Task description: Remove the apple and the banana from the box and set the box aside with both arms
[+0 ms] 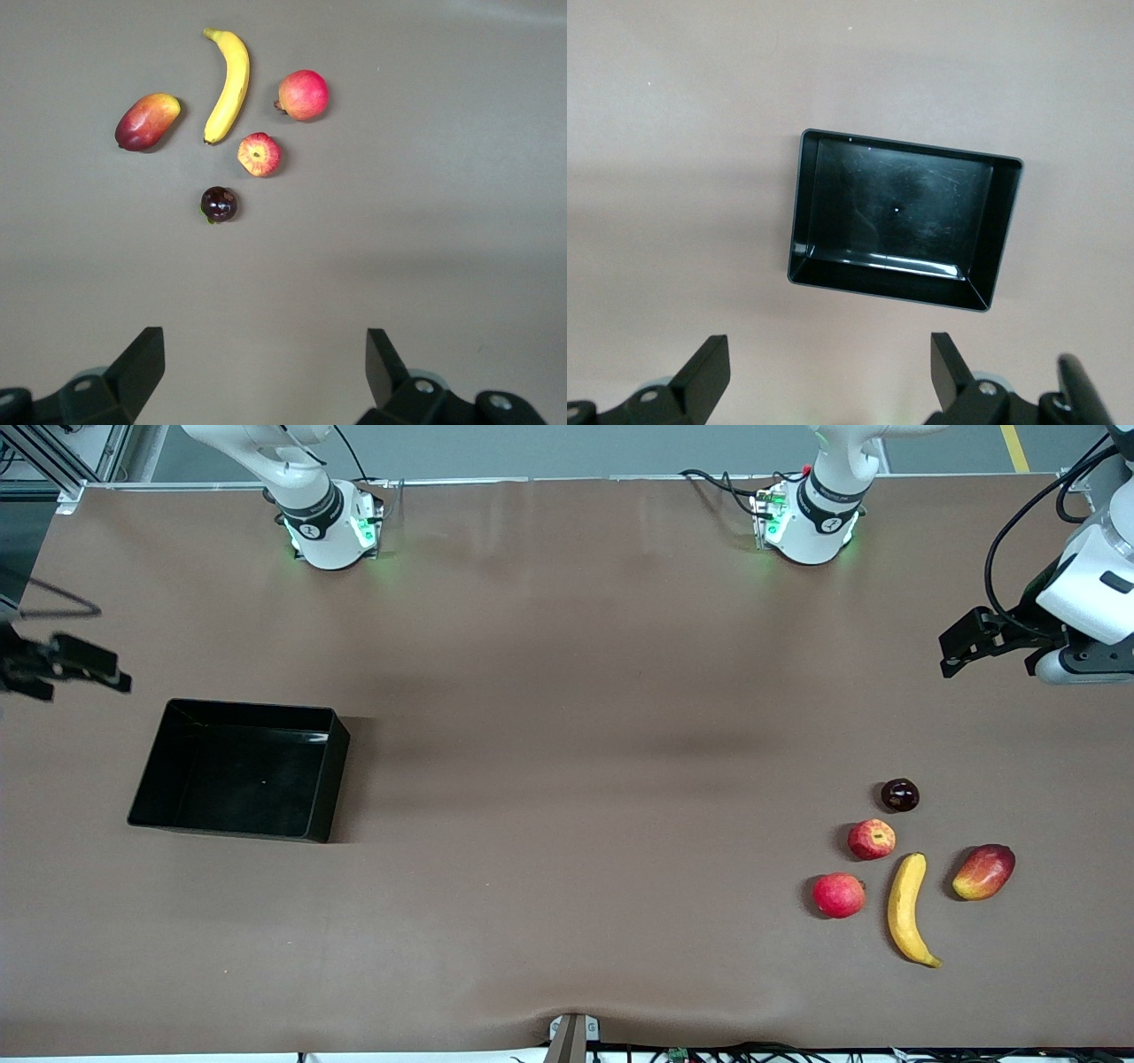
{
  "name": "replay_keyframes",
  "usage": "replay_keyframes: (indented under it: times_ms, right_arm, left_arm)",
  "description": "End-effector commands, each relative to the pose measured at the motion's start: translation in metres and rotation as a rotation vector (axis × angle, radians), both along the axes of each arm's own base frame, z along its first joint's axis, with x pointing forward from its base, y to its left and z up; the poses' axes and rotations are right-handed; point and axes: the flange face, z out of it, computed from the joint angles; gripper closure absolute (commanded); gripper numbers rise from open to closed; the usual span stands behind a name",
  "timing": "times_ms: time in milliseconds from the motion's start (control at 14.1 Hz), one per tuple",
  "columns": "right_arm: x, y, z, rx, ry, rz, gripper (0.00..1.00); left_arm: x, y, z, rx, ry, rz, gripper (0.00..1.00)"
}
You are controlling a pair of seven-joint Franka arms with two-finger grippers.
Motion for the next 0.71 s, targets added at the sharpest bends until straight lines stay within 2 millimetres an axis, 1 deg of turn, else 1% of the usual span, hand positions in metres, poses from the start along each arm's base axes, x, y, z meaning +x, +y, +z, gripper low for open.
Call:
replay_keyframes:
  times_ms: [0,71,212,283,354,424,495,566,636]
  right_arm:
    - [-0.044,-0.004,0.017,-0.021,-0.040,-0.029,0.00]
    - [-0.053,-0.004,0.019,-0.019,-0.011,-0.028,0.00]
    - [-0.057,0.002,0.016,-0.021,0.030,-0.024,0.00]
    - [-0.057,-0.001,0.021,-0.030,0.028,-0.025,0.00]
    - [-0.054,-0.008,0.022,-0.051,0.026,-0.032,0.00]
    - [-0.047,-0.014,0.018,-0.065,0.033,-0.040,0.00]
    - [-0.046,-0.013,0.018,-0.066,0.028,-0.037,0.00]
    - [-0.045,-0.006,0.019,-0.081,0.025,-0.024,0.00]
    - [-0.045,-0.007,0.019,-0.101,0.021,-0.024,0.00]
  left_arm:
    - [-0.005,-0.004,0.004,0.002,-0.008,0.009,0.00]
    - [-0.005,-0.005,0.003,0.002,-0.007,0.007,0.00]
    - [-0.007,-0.009,0.004,0.002,-0.007,0.001,0.00]
    - [-0.006,-0.010,0.004,0.001,-0.009,0.006,0.00]
    - [-0.005,-0.011,0.002,0.000,-0.011,0.016,0.00]
    - [-0.004,-0.015,0.000,-0.001,-0.010,0.022,0.00]
    - [-0.004,-0.017,-0.001,-0.001,-0.008,0.028,0.00]
    - [-0.004,-0.017,-0.001,-0.001,-0.007,0.027,0.00]
    - [-0.004,-0.019,-0.002,-0.001,-0.004,0.024,0.00]
